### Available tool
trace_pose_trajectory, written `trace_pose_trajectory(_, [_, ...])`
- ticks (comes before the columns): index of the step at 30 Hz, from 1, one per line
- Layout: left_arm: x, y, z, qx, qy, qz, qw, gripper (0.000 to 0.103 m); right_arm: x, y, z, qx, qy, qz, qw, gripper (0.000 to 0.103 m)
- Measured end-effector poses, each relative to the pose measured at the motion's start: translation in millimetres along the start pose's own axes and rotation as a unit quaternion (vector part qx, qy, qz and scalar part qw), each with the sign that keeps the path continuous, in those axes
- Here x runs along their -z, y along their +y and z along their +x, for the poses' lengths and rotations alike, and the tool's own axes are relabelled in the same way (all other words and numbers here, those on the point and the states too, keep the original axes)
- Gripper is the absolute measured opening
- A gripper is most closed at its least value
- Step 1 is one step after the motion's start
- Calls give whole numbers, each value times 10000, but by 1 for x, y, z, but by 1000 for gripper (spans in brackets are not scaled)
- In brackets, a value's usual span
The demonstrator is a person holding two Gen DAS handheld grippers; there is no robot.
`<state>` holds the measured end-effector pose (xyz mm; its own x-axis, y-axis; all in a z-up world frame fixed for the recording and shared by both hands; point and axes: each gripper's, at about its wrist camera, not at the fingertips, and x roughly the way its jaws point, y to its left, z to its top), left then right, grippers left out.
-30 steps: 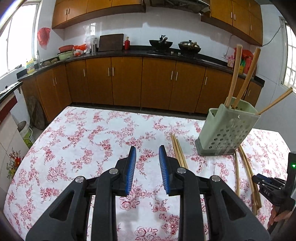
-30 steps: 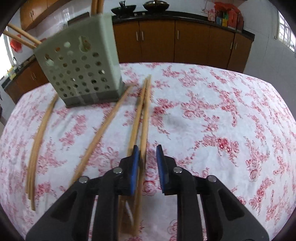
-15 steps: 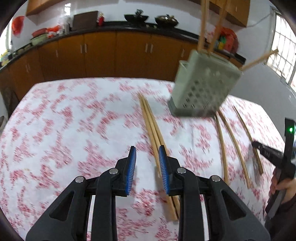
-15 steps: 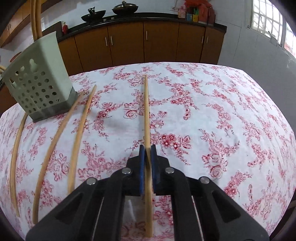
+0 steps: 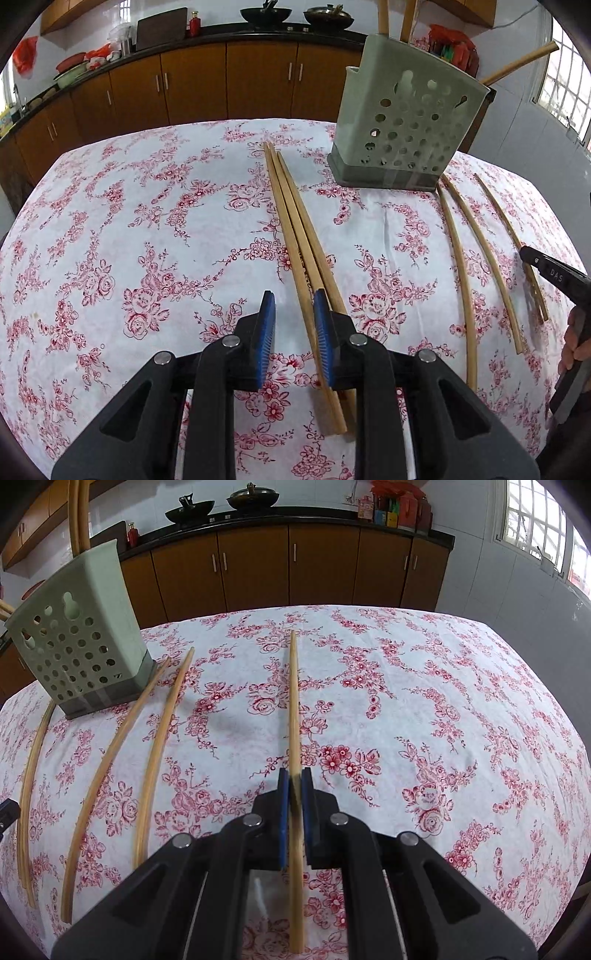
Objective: Organize utensils
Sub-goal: 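Grasp a further chopstick with the right tool while the left tool grasps one, then lift both held chopsticks and carry them above the green holder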
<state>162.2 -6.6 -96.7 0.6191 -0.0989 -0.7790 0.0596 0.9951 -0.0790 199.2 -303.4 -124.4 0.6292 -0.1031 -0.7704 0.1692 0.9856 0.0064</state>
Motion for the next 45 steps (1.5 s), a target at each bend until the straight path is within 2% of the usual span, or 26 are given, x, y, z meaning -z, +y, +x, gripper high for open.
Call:
trace_pose_trajectory(4, [-1,2,4,-182,9,-16,9998,10,0,0,0,-28,5,0,10000,8])
trace_pose_trajectory(6, [-3,7,6,-255,1,-69,9997,8,1,2,-1,-139,15,6,9999,8])
trace_pose_trajectory(11, [-13,27,10,-442,-23,-280,9986,8,9,14,-10,-584,72,-51,9983,8])
trace_pose_trajectory(14, [-15,36,11,-418,-9,-373,9984,8,14,26,-13,-747,45,-119,9971,8])
trace_pose_trajectory(23, [-3,41,3,-219,-72,-284,9993,8,17,33,-16,-812,36,-184,9965,9])
trace_pose_trajectory(45, [-1,36,2,-273,-97,-132,9995,9,24,32,-21,-784,-17,-247,9966,9])
